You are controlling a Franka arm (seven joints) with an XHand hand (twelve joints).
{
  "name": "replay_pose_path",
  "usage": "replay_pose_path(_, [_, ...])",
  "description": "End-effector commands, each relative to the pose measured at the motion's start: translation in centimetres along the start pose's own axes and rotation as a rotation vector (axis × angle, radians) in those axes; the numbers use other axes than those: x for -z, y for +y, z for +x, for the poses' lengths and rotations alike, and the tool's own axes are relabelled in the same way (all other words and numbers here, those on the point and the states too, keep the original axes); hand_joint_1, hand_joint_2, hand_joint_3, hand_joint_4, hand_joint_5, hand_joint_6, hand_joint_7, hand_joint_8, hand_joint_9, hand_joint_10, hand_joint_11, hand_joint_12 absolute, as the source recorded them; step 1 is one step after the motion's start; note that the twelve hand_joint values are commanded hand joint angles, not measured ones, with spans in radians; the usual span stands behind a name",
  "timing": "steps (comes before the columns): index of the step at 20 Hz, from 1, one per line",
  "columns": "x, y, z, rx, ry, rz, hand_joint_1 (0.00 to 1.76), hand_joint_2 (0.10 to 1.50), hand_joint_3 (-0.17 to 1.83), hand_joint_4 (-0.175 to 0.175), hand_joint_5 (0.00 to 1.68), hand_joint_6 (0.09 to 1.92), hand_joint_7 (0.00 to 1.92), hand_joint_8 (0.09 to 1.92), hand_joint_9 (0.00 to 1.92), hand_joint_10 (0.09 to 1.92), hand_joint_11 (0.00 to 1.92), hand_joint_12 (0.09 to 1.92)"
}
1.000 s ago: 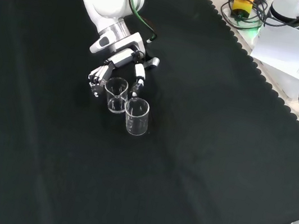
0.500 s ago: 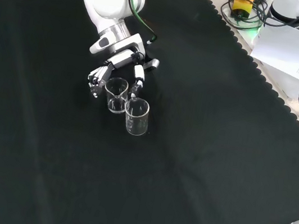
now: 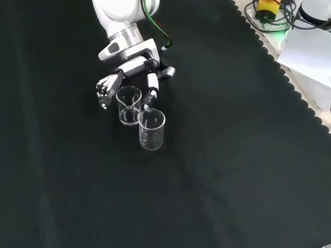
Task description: Pick up the beaker on the right.
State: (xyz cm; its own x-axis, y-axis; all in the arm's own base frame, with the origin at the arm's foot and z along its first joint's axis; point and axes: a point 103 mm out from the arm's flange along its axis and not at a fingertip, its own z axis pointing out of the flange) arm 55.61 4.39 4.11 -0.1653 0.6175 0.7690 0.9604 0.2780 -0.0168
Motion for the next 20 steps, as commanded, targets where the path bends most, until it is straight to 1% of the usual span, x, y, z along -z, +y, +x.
replay_pose_path(1, [0.0,0.04,-0.02,0.002,0.011,-0.005,1.0,0.55,0.66,-0.051,0.61,0.5,0.35,0.68,0.49,0.59,0.03,1.39])
replay_pose_path(2, [-0.03,0.07,0.03,0.003,0.015,-0.006,1.0,0.55,0.66,-0.051,0.63,0.66,0.36,0.68,0.5,0.59,0.04,1.39])
replay_pose_path(3, [-0.16,0.13,0.12,0.007,0.017,-0.003,1.0,0.55,0.67,-0.05,0.65,0.77,0.37,0.68,0.51,0.59,0.04,1.39])
replay_pose_path(4, [-0.13,0.15,0.16,0.008,0.024,-0.005,1.0,0.56,0.67,-0.05,0.66,0.85,0.37,0.68,0.51,0.59,0.04,1.39])
replay_pose_path(6, [-0.05,0.19,0.22,0.014,0.03,-0.004,1.0,0.56,0.67,-0.051,0.68,0.91,0.38,0.69,0.52,0.6,0.05,1.39])
replay_pose_path(8, [0.0,0.21,0.33,0.021,0.025,0.0,1.0,0.56,0.67,-0.054,0.66,0.93,0.39,0.69,0.52,0.6,0.05,1.39])
replay_pose_path(14, [0.0,0.26,0.35,0.019,0.023,0.007,0.99,0.55,0.68,-0.059,0.53,0.92,0.39,0.69,0.52,0.6,0.06,1.39])
replay_pose_path(20, [-0.08,0.32,0.39,0.013,-0.031,0.027,0.99,0.55,0.68,-0.058,0.49,0.9,0.38,0.69,0.52,0.6,0.06,1.39])
